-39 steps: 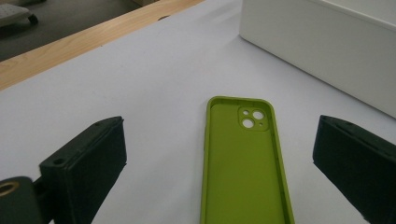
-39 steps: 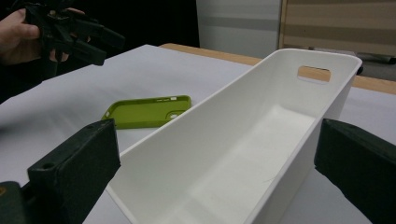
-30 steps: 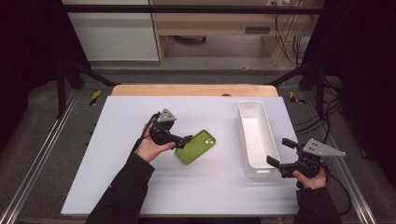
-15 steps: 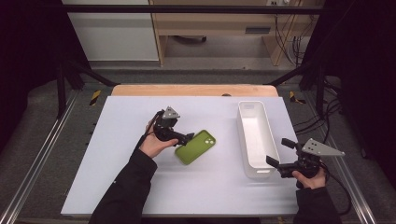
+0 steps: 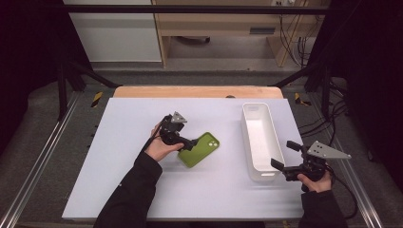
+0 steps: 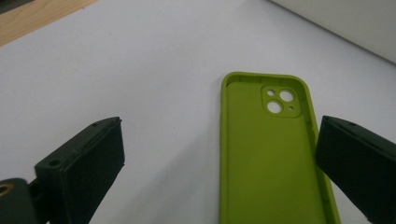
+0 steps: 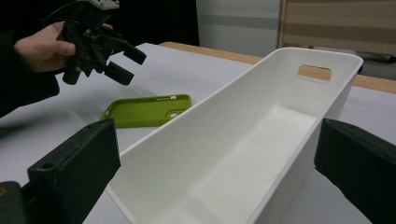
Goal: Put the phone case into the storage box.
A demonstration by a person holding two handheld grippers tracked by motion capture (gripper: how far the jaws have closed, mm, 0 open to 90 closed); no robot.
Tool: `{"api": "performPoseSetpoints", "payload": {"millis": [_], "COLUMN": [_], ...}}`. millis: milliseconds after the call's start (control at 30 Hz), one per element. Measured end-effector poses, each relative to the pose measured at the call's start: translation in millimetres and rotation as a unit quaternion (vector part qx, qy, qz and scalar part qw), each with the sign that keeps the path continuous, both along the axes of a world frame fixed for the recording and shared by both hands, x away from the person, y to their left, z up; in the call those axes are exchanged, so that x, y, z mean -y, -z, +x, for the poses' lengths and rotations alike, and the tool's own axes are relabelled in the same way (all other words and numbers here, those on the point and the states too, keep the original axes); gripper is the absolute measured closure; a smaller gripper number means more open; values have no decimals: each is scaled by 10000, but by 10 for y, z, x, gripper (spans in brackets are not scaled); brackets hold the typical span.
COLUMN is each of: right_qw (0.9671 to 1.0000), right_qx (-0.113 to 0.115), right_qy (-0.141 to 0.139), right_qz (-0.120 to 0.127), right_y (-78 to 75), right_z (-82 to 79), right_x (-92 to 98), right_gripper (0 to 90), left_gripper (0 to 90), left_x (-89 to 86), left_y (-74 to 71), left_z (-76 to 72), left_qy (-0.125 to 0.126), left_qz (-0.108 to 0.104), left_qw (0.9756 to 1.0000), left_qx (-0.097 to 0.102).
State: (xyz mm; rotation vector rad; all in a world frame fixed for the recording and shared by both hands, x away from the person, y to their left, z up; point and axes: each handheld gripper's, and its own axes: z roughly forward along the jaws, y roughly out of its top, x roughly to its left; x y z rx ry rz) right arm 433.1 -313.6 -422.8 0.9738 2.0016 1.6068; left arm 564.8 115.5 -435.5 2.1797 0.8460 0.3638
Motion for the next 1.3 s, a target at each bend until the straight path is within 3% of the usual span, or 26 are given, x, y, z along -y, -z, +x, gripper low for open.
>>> {"api": "performPoseSetpoints", "payload": {"millis": [167,467,667,900,1300], "right_qw": [10000,10000,10000,10000,10000], "right_qx": [4,5,-6,-16,-27], "right_qy": [4,-16,9,11,7], "right_qz": [-2,11,12,19,22], "right_y": [2,3,4,3,2], "right_z": [1,5,5,4,3], "right_x": [3,5,8,9,10], "right_gripper": [9,9,9,9,9], "left_gripper": [21,51,81,155,410], "left_x": [28,62,82,89,29], "left_y": [69,194,243,271,316], "left_z": [26,52,60,54,19], "left_qy": [-2,79,55,4,-81], "left_qz": [89,437,559,573,455], "left_qw": [9999,9984,9977,9974,9978], "left_qx": [-129,-340,-379,-430,-474]}}
